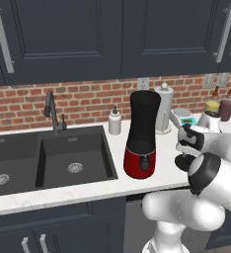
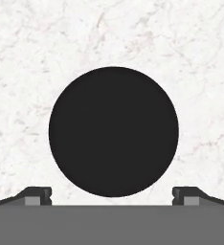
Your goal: Close the lid blender by securely placing the lid on top.
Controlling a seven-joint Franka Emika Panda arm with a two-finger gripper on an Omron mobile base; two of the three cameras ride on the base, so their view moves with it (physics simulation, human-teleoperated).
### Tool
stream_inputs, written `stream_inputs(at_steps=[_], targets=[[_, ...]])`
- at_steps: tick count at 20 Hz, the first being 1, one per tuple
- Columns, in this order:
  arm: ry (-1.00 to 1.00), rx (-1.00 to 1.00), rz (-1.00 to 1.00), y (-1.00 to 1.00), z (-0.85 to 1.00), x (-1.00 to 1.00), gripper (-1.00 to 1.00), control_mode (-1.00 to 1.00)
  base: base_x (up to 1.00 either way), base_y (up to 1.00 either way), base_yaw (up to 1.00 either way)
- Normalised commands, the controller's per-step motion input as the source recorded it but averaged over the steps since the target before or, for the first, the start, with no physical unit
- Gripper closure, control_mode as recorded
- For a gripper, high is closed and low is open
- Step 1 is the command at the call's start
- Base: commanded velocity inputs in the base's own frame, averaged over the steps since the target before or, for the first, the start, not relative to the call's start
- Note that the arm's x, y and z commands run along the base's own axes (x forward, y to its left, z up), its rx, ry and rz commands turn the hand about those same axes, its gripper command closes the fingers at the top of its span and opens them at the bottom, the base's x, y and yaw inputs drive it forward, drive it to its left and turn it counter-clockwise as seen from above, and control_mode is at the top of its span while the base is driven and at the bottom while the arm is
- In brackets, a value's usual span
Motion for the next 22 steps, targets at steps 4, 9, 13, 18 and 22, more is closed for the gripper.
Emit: stream_inputs(at_steps=[4,9,13,18,22], targets=[[0.1,0.0,0.0,0.0,-0.25,0.0,-1.0,-1.0,0.0,0.0,0.0],[0.16,0.0,0.0,0.0,-0.31,0.0,-1.0,-1.0,0.0,0.0,0.0],[0.11,0.0,0.0,0.0,-0.2,0.0,-1.0,-1.0,0.0,0.0,0.0],[0.04,0.0,0.0,0.0,-0.09,0.09,-1.0,-1.0,0.0,0.0,0.0],[0.0,0.0,0.0,-0.11,0.0,0.12,-1.0,-1.0,0.0,0.0,0.0]])
